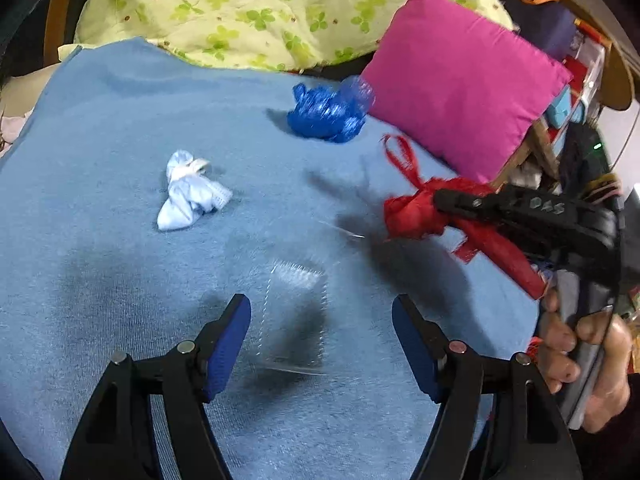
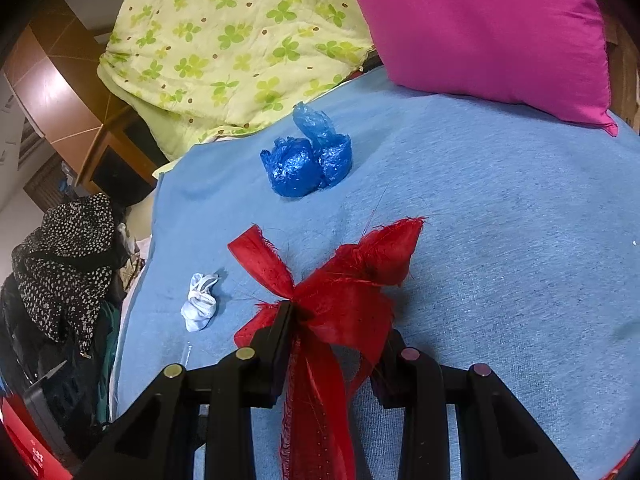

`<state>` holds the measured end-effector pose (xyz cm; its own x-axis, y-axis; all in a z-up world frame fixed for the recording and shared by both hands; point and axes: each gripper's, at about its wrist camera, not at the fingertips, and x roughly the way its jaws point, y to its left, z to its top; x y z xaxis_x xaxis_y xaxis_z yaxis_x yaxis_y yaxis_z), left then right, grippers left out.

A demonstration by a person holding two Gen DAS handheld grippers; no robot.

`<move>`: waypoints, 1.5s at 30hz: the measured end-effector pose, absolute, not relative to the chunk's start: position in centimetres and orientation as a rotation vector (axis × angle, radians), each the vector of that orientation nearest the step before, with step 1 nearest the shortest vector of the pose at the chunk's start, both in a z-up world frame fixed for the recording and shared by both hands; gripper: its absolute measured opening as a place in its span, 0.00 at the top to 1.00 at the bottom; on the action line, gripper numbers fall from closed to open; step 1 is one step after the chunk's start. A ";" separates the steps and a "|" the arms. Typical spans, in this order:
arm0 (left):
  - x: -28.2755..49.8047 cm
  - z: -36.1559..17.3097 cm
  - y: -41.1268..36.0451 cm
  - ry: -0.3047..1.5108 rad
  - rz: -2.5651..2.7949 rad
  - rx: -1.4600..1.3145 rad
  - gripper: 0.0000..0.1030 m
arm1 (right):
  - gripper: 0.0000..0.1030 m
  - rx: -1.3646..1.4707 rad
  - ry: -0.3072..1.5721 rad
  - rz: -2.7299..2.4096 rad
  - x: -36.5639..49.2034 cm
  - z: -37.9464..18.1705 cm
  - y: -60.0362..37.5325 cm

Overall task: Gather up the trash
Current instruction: 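Close the left tool on the clear plastic box and lift it off the blanket, then carry the ribbon and clear box over the red wastebasket with both tools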

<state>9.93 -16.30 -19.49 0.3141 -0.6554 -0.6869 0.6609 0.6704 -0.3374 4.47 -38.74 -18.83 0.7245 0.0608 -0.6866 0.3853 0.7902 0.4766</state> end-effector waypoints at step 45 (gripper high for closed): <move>0.8 -12.0 -17.7 0.563 -0.625 0.425 0.46 | 0.65 0.714 0.516 -0.196 -5.9 -14.2 -39.5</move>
<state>0.78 -17.68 -12.00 0.6719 -0.4253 -0.6063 0.6473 0.7350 0.2017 -5.88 -39.48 -14.23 0.8576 0.0020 -0.5143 0.3423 0.7440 0.5738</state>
